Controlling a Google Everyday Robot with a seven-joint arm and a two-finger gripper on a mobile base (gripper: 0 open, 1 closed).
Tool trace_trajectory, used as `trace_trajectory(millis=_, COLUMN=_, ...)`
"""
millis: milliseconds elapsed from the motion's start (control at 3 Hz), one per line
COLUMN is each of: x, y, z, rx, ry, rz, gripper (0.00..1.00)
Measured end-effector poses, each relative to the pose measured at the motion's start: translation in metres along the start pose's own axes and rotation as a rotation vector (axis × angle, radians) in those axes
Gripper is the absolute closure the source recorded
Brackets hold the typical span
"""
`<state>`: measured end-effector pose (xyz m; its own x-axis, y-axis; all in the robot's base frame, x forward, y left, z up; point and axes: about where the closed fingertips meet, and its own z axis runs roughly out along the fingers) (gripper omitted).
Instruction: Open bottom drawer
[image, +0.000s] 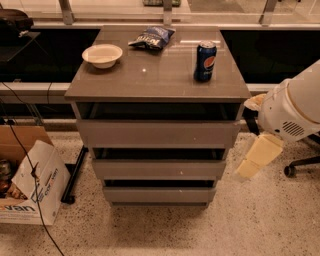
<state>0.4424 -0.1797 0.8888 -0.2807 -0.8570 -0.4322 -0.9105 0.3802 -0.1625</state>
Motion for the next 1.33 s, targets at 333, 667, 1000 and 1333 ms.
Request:
trace_trajectory(millis=333, x=-0.003, y=0.0, z=0.017, rx=0.016, ry=-0.022, rz=0.022, gripper=0.0)
trace_trajectory(millis=667, x=-0.004, y=0.0, z=0.055, rx=0.052, ry=-0.081, rz=0.065, gripper=0.0)
trace_trajectory(millis=1000, x=-0.003, y=-0.004, z=0.097, rx=0.078, ry=-0.159, rz=0.105, gripper=0.0)
trace_trajectory(millis=1333, x=-0.001, y=-0.012, z=0.142, rx=0.081, ry=-0.231, rz=0.14, gripper=0.0)
